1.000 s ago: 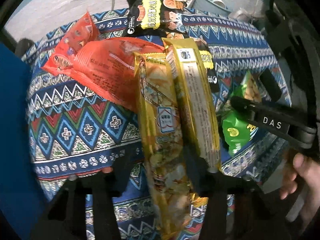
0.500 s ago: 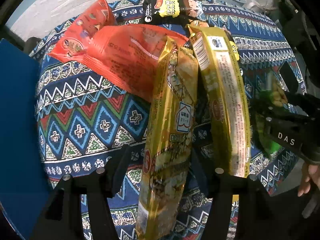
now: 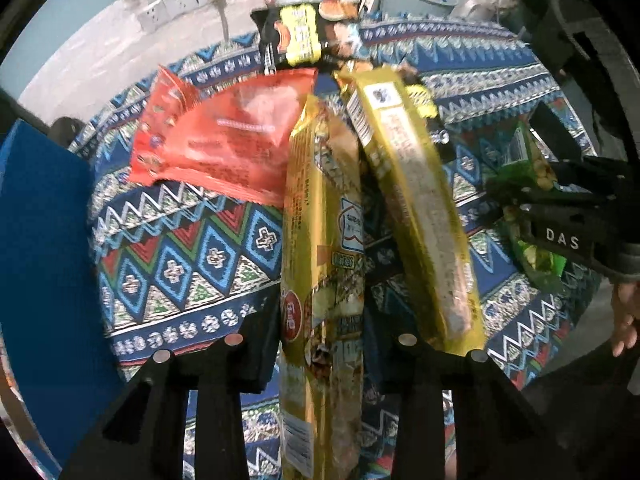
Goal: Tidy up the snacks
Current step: 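Grasp a long yellow biscuit pack with the left gripper while the right grasps the green peanut bag, then carry both bags over the cardboard box and open both grippers to drop them, then move both tools from the box back over the remaining snacks, then grasp the red-orange bag with the left gripper while the right grasps the yellow biscuit pack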
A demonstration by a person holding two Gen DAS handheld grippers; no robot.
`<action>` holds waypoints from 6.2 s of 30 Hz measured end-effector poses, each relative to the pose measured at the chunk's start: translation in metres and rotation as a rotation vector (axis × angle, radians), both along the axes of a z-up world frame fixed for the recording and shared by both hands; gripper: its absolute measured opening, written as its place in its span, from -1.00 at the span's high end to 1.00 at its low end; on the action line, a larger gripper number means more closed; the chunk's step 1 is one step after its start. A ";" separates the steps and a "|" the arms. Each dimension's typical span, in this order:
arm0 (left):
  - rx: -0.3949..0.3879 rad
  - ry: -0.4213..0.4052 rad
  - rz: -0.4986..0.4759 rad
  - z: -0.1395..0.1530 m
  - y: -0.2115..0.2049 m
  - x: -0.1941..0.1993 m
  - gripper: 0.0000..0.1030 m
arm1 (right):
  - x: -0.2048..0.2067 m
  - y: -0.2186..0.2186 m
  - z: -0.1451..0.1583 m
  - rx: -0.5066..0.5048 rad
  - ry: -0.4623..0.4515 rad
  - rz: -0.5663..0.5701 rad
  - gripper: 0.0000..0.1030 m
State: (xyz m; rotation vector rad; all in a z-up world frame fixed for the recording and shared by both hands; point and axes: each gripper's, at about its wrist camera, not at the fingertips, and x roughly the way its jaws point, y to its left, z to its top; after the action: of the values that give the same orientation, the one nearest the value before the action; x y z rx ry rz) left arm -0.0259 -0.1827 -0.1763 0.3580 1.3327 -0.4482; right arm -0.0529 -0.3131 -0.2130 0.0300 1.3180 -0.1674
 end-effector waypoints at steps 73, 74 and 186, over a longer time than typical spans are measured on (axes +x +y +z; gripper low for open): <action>-0.005 -0.421 0.412 0.156 0.296 -0.002 0.47 | 0.066 0.328 0.194 -0.019 -0.411 0.549 0.41; -0.008 -0.415 0.423 0.155 0.301 -0.001 0.47 | 0.068 0.334 0.193 -0.017 -0.408 0.559 0.41; 0.040 -0.146 0.283 0.058 0.118 0.026 -0.42 | 0.026 0.090 0.004 0.081 -0.030 0.129 0.40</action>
State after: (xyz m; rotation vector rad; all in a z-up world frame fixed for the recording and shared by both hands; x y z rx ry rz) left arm 0.0000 -0.0645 -0.1185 0.2257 1.2276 -0.1562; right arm -0.0265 -0.2231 -0.2091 0.0163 1.2921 -0.0041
